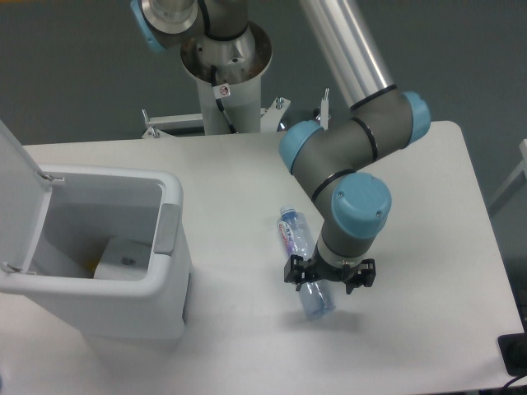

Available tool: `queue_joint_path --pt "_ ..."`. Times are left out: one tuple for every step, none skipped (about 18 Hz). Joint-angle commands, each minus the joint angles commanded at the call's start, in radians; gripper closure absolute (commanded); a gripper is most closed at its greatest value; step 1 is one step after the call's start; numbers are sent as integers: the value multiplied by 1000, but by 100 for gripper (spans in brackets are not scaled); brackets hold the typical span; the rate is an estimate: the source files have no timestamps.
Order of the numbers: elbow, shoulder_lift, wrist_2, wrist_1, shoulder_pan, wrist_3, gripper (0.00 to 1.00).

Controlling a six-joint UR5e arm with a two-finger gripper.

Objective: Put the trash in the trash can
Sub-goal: 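Lower the gripper over the clear water bottle and align with it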

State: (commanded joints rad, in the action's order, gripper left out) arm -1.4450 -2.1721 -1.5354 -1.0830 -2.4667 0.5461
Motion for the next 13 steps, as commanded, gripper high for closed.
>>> queue_joint_path --pt "2 -6 -15 2 11 0 0" --pt "2 -15 -34 2 18 -3 0" --pt "2 -23 -49 2 21 -23 0" --pt "6 -32 -63 2 31 -41 0" --pt "12 -40 -80 2 40 -58 0" --pt "21 -48 -100 2 51 -67 0" --pt "23 -49 -101 2 57 -71 0" --pt "23 -49 -101 2 60 -72 0" --pt "23 -49 -101 2 60 -80 0" --pt "23 -51 -103 2 60 -84 0" --pt "23 -51 -107 2 60 -86 0" --pt "22 -52 -114 2 61 -86 0" --pt "21 -52 -115 2 61 -86 0"
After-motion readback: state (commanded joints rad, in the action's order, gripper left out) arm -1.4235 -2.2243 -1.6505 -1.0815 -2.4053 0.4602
